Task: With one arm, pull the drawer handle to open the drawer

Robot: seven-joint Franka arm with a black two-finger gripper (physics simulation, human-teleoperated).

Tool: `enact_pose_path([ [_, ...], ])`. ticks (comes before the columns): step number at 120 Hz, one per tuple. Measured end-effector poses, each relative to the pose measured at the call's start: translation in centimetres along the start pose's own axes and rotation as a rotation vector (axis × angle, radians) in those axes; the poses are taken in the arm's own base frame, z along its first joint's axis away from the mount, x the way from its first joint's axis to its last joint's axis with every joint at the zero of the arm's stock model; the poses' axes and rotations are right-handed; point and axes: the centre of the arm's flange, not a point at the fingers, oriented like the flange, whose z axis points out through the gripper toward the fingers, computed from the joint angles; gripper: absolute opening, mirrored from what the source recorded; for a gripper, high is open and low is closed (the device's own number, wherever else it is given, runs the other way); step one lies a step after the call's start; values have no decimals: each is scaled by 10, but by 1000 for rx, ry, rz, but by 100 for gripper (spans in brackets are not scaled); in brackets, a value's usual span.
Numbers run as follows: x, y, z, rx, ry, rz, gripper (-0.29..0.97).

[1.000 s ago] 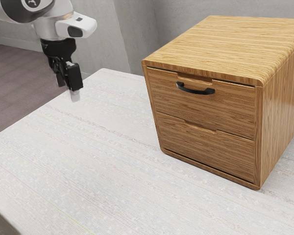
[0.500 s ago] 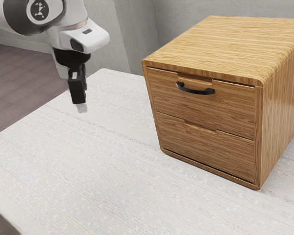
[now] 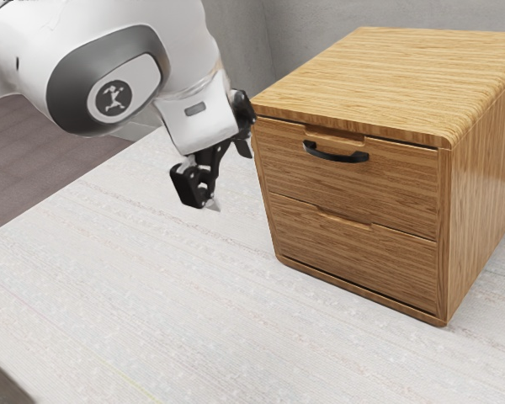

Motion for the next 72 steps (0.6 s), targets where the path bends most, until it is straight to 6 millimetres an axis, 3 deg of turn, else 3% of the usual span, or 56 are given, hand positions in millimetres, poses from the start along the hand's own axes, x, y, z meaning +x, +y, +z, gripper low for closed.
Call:
enact_pose_path([
  [28,26,1,-1,97,36,163,68],
  [72,39,-24,7,189,65,284,68],
])
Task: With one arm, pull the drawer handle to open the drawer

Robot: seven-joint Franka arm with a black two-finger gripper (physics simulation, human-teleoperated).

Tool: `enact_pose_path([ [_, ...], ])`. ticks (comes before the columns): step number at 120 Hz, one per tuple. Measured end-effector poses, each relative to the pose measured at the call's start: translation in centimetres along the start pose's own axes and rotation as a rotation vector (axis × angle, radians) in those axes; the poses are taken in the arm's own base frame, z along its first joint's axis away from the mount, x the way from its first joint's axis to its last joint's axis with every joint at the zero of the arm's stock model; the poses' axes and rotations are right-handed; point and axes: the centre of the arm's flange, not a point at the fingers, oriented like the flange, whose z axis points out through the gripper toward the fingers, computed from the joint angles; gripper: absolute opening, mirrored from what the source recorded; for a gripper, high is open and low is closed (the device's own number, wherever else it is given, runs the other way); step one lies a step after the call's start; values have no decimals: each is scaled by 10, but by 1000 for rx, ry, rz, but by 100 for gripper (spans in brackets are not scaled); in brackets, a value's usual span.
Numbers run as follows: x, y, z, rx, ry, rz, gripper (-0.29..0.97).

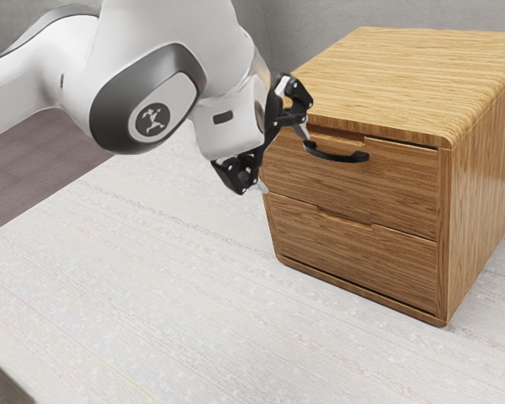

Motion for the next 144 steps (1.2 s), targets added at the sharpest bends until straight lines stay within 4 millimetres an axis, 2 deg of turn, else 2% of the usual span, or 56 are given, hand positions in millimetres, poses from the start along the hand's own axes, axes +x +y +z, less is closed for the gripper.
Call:
enact_pose_path([
  [34,5,-20,21,30,20,66,68],
  [53,5,-22,36,20,24,91,68],
  [79,-6,-23,60,-10,21,79,68],
  [97,-7,-22,68,-19,21,77,69],
  [126,-6,-21,73,-27,20,74,79],
  [136,-5,-20,71,-24,9,81,69],
  [144,-4,-18,70,-24,3,86,68],
])
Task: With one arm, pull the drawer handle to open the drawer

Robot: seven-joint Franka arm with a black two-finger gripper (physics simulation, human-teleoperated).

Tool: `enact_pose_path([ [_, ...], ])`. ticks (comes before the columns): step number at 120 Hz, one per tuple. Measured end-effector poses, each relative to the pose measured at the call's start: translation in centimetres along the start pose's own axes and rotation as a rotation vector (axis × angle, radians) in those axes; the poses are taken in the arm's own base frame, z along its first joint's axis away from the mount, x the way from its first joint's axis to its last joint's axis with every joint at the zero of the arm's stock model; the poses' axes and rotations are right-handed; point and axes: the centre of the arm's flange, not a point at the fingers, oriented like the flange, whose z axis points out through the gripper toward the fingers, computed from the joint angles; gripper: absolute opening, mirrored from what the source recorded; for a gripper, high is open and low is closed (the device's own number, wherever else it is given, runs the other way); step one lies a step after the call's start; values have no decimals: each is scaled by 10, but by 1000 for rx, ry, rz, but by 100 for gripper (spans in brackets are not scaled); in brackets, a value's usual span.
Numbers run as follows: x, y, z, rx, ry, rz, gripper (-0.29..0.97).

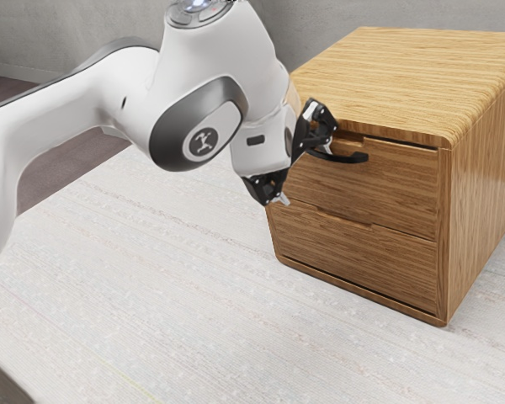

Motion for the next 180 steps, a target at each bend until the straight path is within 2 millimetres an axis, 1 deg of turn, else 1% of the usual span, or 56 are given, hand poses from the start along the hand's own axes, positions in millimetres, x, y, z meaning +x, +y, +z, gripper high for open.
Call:
enact_pose_path([
  [10,1,2,-1,-1,-4,5,68],
  [24,4,10,-9,1,-11,11,65],
  [48,7,19,-10,-9,-14,17,68],
  [65,10,25,-20,-3,-16,20,64],
  [75,11,26,-26,-8,-12,19,64],
  [94,14,32,-28,-37,-6,20,67],
  [108,19,42,-37,-46,-9,27,65],
  [120,26,51,-42,-53,-9,38,66],
  [132,28,61,-44,-64,-12,41,68],
  [143,29,70,-46,-72,-12,40,68],
  [154,30,79,-50,-76,-14,38,66],
  [166,28,89,-55,-78,-20,34,60],
  [180,26,95,-58,-77,-19,26,55],
])
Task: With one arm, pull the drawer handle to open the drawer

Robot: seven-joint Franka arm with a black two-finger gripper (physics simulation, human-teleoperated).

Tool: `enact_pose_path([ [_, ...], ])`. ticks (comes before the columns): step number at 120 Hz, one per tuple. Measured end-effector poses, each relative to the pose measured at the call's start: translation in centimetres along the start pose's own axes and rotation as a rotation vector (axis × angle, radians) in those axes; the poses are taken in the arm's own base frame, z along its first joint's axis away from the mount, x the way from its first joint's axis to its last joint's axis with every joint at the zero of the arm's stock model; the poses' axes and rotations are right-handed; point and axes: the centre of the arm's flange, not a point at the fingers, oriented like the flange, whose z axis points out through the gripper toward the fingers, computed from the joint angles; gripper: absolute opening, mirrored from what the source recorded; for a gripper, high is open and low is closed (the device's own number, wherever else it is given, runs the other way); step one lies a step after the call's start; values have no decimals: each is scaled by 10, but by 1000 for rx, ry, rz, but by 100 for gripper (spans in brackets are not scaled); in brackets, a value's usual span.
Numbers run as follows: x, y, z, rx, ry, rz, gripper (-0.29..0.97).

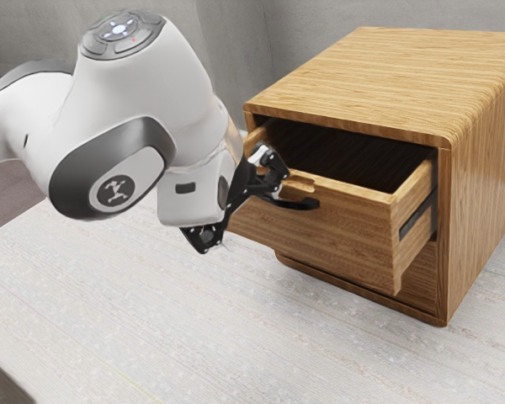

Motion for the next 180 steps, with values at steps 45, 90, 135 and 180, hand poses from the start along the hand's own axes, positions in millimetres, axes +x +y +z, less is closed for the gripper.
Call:
enact_pose_path([
  [45,-1,15,-16,19,-1,-15,61],
  [90,6,44,-23,18,-7,-22,68],
  [135,17,62,-60,72,-15,-19,68],
  [180,-16,7,-179,199,16,-82,68],
])
